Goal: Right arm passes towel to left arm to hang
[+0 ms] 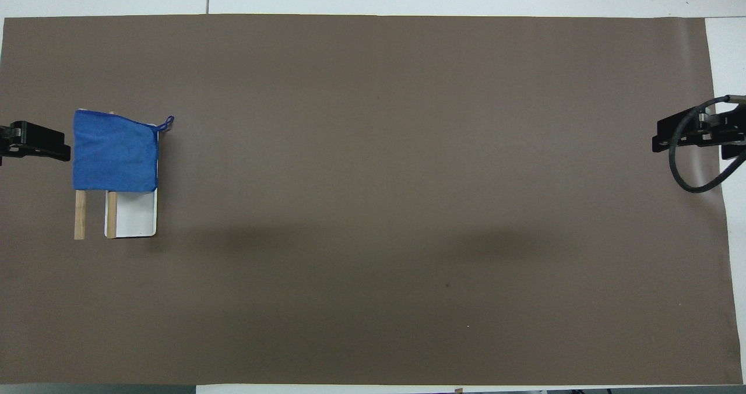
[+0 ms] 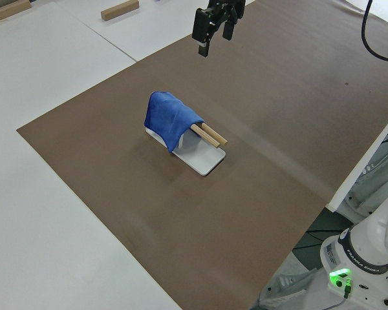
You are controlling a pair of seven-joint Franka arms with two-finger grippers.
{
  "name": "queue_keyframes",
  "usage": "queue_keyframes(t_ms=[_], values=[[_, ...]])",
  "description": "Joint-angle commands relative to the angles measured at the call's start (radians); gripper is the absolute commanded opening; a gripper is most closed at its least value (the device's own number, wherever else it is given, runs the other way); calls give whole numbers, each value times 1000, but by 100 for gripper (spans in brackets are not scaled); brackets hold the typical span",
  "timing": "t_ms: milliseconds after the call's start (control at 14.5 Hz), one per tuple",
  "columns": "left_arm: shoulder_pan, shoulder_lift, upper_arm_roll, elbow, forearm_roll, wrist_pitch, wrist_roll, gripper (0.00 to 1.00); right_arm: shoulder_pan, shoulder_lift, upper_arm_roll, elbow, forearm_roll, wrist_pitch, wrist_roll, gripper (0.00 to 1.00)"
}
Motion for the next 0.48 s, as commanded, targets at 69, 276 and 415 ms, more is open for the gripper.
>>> queue_keyframes(t_ms=[69, 276, 415], values=[[-2, -6, 4, -8, 1, 2, -5, 100, -15, -20, 5, -25, 20, 10, -6, 100], [-2, -6, 4, -8, 1, 2, -5, 100, -15, -20, 5, -25, 20, 10, -6, 100], [-2, -6, 4, -8, 1, 2, -5, 100, -18, -19, 5, -25, 20, 16, -5, 100]])
